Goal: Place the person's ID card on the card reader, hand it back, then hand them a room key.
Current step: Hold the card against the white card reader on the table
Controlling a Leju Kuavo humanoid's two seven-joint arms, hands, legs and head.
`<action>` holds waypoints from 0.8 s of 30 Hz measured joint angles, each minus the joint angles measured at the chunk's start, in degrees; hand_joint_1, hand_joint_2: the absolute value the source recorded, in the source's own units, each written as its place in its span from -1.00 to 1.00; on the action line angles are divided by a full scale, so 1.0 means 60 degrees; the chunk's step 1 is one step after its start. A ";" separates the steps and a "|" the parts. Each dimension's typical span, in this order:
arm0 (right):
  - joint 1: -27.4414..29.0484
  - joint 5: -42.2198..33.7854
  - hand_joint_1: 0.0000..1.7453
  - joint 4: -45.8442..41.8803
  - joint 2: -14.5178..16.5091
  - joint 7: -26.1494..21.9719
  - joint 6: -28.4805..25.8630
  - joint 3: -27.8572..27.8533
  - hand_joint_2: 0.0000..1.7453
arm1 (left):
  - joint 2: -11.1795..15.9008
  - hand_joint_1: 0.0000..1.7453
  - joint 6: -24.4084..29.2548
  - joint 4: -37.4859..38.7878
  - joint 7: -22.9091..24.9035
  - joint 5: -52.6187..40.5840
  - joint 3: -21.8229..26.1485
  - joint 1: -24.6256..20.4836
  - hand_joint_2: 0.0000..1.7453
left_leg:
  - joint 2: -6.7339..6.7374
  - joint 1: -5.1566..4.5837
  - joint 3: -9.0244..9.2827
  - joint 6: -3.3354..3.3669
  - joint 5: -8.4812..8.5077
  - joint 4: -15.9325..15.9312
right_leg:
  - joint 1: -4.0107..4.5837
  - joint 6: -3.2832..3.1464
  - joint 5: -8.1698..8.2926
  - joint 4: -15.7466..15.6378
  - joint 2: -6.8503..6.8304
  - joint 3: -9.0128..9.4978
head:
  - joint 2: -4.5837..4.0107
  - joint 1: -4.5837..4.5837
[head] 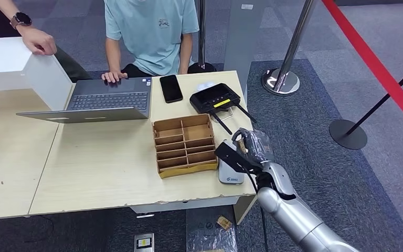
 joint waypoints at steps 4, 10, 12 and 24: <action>0.0367 -0.0282 1.00 0.0036 -0.0027 -0.0297 -0.0252 -0.0239 1.00 | 0.0006 -1.00 0.0025 0.0000 0.0000 0.0032 0.0005 0.0000 1.00 | 0.0000 0.0001 -0.0001 0.0000 0.0000 -0.0001 | 0.0000 0.0000 0.0000 0.0001 0.0000 0.0000 | 0.0000 0.0000; 0.0752 -0.1034 1.00 0.0234 0.0024 -0.0836 -0.0482 -0.0487 1.00 | 0.0030 -1.00 0.0025 0.0000 0.0055 0.0018 0.0017 -0.0003 1.00 | 0.0000 0.0001 -0.0003 0.0000 0.0000 -0.0002 | 0.0000 0.0000 0.0000 0.0001 0.0000 0.0000 | 0.0000 0.0001; 0.0814 -0.1199 1.00 0.0321 0.0065 -0.0954 -0.0485 -0.0534 1.00 | 0.0048 -1.00 0.0024 0.0000 0.0091 0.0006 0.0018 -0.0004 1.00 | 0.0001 0.0000 -0.0002 0.0000 0.0000 -0.0002 | 0.0000 0.0000 0.0000 0.0001 0.0000 0.0001 | 0.0000 0.0000; 0.0823 -0.1678 1.00 0.0748 0.0478 -0.1403 -0.0473 -0.0531 1.00 | 0.0070 -1.00 0.0006 0.0000 0.0117 -0.0091 0.0015 -0.0010 1.00 | 0.0002 0.0001 -0.0002 0.0000 0.0001 -0.0002 | 0.0001 0.0000 0.0000 0.0003 0.0000 0.0003 | 0.0000 0.0000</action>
